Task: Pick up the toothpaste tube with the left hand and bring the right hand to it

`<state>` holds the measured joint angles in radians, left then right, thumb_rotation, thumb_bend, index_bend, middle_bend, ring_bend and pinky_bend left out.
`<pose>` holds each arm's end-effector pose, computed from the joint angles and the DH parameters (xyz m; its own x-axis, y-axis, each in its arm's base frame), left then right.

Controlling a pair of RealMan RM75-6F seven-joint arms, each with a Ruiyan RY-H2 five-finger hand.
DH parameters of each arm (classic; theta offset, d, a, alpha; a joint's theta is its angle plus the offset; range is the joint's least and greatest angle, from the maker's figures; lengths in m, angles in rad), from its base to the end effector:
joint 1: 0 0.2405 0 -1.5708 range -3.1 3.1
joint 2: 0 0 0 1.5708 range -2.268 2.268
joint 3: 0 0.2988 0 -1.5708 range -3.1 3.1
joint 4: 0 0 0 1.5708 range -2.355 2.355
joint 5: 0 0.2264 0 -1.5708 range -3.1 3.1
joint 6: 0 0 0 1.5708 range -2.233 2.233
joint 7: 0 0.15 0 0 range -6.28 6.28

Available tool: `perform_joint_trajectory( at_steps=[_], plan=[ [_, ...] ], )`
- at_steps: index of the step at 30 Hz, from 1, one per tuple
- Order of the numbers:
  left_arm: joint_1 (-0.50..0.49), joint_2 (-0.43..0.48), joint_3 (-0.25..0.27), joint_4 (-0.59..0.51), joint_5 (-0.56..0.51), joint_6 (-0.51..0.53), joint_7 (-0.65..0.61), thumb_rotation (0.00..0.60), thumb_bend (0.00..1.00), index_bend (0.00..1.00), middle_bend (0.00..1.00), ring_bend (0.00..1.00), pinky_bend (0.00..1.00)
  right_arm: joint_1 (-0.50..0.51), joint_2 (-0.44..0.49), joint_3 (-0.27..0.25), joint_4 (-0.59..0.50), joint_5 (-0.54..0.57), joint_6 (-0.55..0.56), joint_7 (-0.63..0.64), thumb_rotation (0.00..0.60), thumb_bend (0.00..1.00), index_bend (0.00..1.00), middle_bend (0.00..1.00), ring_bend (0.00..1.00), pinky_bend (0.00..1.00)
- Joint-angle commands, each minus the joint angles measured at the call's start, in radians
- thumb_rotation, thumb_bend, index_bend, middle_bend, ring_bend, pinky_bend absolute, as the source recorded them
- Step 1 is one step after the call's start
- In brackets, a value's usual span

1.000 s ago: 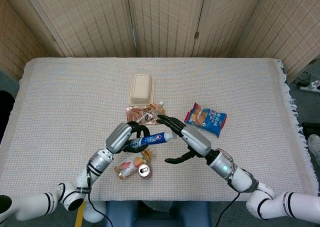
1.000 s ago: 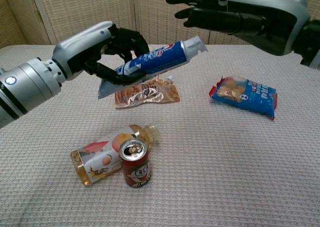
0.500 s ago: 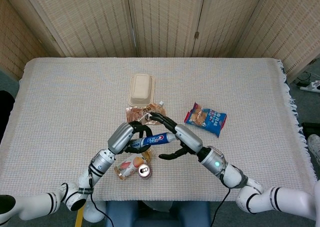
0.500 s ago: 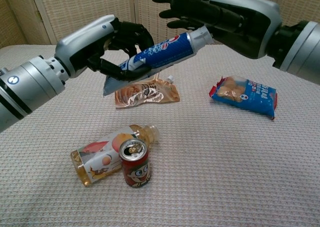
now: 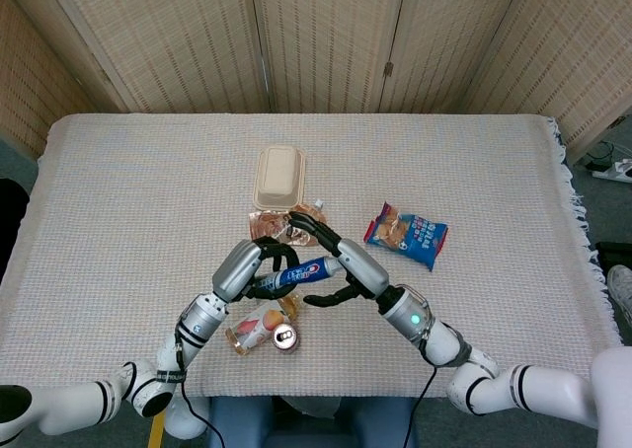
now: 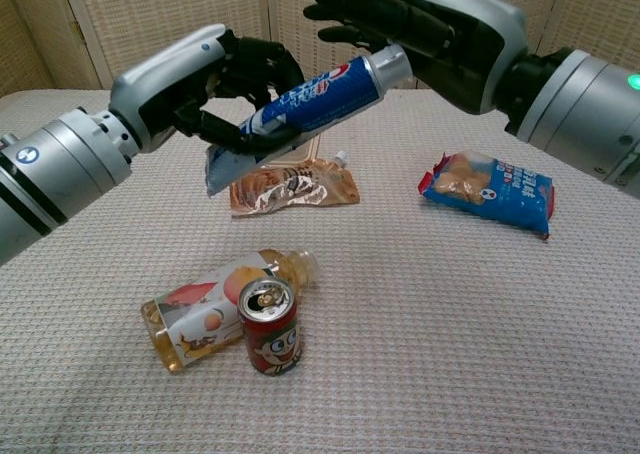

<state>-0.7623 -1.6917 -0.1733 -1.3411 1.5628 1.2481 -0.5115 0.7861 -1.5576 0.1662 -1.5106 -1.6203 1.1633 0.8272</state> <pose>-0.1108 0.3631 -0.0395 -0.2152 0.3581 0.9085 0.7405 -0.5467 0.3909 -0.0914 -0.3504 -0.0144 -0.3414 -0.6113 0.7140 -0.6278 -0.4170 -0.6572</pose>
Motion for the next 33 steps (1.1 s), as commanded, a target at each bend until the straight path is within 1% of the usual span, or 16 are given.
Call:
perform_joint_trajectory(
  at_steps=[1, 15, 26, 33],
  plan=[
    [-0.002, -0.003, -0.002, 0.001, -0.001, -0.001, -0.006, 0.6, 0.78, 0.75, 0.77, 0.68, 0.43, 0.006, -0.01, 0.001, 0.006, -0.005, 0.007, 0.014, 0.27, 0.18, 0.0, 0.0, 0.0, 0.0],
    [-0.002, -0.014, -0.005, 0.031, 0.008, 0.022, -0.049, 0.6, 0.78, 0.75, 0.77, 0.68, 0.43, 0.007, 0.011, -0.019, -0.005, -0.028, 0.04, 0.114, 0.271, 0.18, 0.0, 0.0, 0.0, 0.0],
    [0.006, -0.015, 0.006, 0.078, 0.018, 0.039, -0.067, 0.6, 0.78, 0.75, 0.77, 0.67, 0.43, -0.028, 0.065, -0.021, -0.012, -0.025, 0.099, 0.105, 0.269, 0.19, 0.0, 0.0, 0.0, 0.0],
    [0.008, -0.007, 0.016, 0.133, 0.0, 0.01, -0.033, 0.6, 0.78, 0.75, 0.77, 0.67, 0.42, -0.047, 0.124, -0.018, -0.02, -0.01, 0.104, 0.059, 0.268, 0.18, 0.0, 0.0, 0.0, 0.0]
  ],
)
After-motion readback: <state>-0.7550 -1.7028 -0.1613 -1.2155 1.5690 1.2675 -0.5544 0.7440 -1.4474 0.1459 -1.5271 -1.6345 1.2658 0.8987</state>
